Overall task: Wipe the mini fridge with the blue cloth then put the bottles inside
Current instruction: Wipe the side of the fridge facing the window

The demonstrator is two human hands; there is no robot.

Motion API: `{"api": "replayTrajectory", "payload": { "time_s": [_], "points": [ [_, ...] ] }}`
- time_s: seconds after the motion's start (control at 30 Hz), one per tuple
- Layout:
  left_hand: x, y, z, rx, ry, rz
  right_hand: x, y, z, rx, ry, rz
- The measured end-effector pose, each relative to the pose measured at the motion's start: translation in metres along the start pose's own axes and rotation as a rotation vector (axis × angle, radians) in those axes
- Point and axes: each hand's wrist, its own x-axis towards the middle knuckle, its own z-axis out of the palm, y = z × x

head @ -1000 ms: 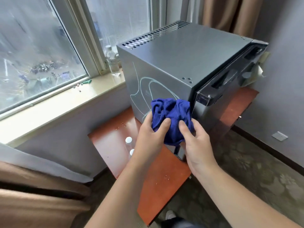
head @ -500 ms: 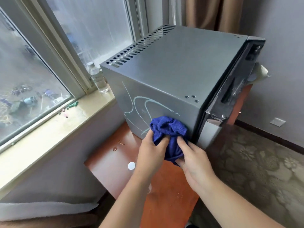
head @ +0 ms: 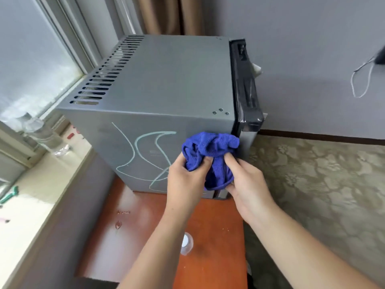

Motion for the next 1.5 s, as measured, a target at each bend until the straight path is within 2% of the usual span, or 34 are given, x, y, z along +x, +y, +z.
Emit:
{"api": "replayTrajectory", "payload": {
  "time_s": [0.07,0.13,0.27,0.4,0.6,0.9,1.07,1.2,1.37,1.5],
  "points": [
    [-0.005,-0.004,0.008,-0.028,-0.086,-0.040,-0.009,0.000,-0.012,-0.036,0.070,-0.039],
    [-0.008,0.005,0.015,-0.053,-0.130,-0.002,-0.013,-0.010,-0.020,-0.070,0.094,-0.133],
    [-0.007,0.041,0.030,-0.129,-0.111,0.095,-0.009,-0.044,-0.028,-0.069,0.055,-0.257],
    [-0.005,0.037,0.042,-0.084,-0.067,0.054,0.002,-0.051,-0.038,-0.034,0.026,-0.095],
    [-0.005,-0.009,0.048,0.014,-0.020,-0.118,0.019,-0.012,-0.052,-0.055,0.018,0.107],
    [-0.017,0.025,0.023,-0.178,-0.066,-0.096,0.001,-0.023,-0.040,0.113,-0.156,0.038],
    [0.000,0.010,0.000,-0.070,0.012,-0.158,-0.004,-0.014,-0.015,0.077,-0.182,0.070],
    [0.006,0.006,-0.026,0.038,0.053,-0.056,-0.007,-0.002,0.016,0.112,-0.135,0.100],
    [0.033,0.031,-0.084,-0.037,0.068,0.069,-0.005,-0.004,0.078,0.072,-0.168,0.008],
    [0.055,0.003,-0.130,-0.040,0.087,-0.011,-0.001,0.026,0.126,0.054,-0.127,0.097]
  ]
}}
